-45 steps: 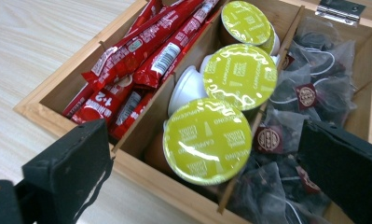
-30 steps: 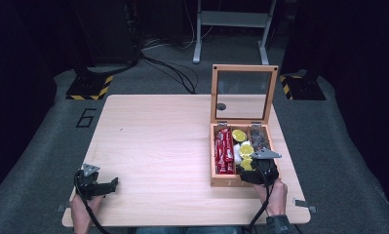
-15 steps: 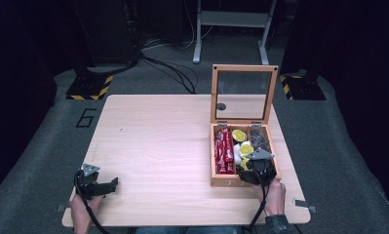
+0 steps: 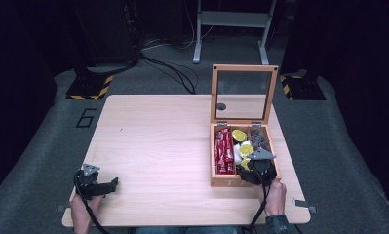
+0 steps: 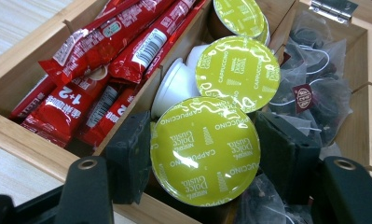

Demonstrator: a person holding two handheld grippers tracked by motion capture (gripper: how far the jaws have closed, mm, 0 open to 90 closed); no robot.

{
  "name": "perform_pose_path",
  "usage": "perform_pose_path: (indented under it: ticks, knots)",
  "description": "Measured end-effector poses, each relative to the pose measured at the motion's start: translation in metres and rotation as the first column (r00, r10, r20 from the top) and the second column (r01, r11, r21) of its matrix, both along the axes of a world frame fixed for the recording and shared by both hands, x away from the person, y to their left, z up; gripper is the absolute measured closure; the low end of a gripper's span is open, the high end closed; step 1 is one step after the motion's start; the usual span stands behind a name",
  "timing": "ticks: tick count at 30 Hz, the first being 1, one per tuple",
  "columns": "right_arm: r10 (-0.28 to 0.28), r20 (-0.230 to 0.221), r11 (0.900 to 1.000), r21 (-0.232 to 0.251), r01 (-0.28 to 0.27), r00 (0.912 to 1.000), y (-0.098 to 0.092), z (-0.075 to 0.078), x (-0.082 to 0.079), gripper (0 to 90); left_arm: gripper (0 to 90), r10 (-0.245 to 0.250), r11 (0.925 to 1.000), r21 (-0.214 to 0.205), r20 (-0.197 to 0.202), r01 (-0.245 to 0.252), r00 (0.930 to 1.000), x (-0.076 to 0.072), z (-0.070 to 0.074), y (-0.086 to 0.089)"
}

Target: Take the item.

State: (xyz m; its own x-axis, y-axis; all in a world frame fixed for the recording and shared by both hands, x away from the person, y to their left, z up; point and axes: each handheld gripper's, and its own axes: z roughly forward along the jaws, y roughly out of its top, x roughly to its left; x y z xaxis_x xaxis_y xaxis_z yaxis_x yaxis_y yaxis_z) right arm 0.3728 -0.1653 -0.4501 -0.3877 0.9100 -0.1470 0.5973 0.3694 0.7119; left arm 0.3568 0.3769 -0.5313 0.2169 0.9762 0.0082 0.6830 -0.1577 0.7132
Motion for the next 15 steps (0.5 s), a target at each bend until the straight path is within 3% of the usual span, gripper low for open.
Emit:
perform_pose_path:
  ticks: [15]
  knots:
    - [0.004, 0.032, 0.9997, 0.024, -0.005, 0.9995, 0.0004, 0.0065, -0.0027, 37.2, 0.6, 0.000, 1.0000, 0.000, 0.000, 0.000, 1.0000, 0.0000, 0.0000, 0.0000]
